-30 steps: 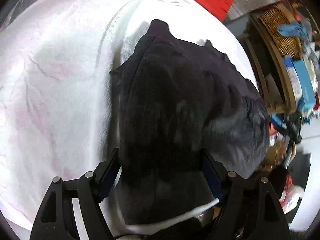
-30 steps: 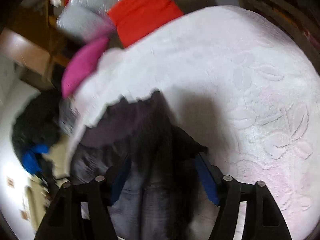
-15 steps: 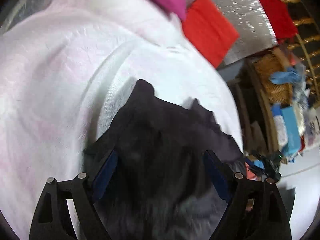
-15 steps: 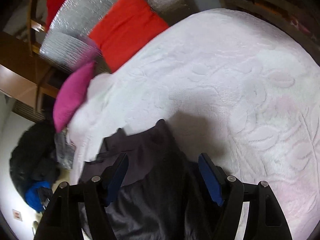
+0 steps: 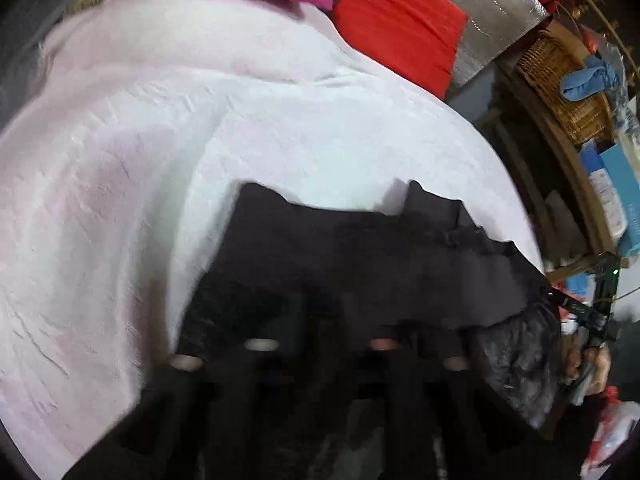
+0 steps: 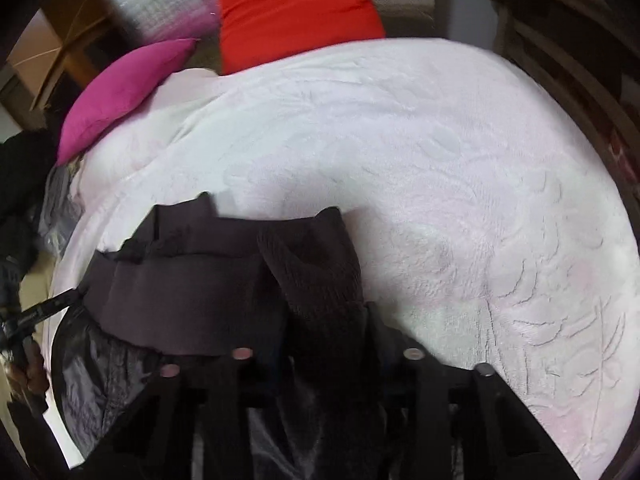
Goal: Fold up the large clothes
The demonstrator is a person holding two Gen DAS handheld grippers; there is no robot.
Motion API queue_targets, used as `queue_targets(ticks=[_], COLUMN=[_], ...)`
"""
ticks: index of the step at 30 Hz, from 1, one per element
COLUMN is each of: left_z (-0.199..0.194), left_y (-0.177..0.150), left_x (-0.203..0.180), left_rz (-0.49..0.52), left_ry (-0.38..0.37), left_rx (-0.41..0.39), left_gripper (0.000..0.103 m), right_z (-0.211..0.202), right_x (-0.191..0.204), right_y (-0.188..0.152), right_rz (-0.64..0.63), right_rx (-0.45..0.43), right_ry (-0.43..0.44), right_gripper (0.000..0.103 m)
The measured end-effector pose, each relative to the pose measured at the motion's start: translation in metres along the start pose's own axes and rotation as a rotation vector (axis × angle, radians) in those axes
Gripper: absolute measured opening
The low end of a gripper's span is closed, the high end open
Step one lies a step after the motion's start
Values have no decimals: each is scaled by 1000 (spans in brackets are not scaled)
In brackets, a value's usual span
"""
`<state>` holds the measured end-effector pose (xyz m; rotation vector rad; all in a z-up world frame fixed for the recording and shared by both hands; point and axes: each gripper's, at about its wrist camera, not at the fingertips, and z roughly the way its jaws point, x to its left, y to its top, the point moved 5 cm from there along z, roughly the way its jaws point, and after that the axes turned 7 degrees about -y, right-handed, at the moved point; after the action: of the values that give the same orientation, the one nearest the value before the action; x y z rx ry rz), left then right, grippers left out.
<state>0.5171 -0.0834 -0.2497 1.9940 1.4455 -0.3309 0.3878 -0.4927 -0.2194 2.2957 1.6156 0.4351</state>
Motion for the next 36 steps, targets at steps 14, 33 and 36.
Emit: queue_targets(ticks=[14, 33, 36], left_z=[-37, -55, -53], left_y=[15, -38, -63], left_x=[3, -65, -79], left_rz=[23, 153, 216], left_ry=[108, 135, 216], left_rx=[-218, -168, -184], left_gripper=[2, 75, 76], right_z=[-26, -25, -65], right_x=[0, -47, -40], right_y=[24, 14, 8], right_rz=[55, 382, 354], right_rx=[-233, -226, -316], right_ry=[-139, 17, 0], right_gripper=[25, 69, 73])
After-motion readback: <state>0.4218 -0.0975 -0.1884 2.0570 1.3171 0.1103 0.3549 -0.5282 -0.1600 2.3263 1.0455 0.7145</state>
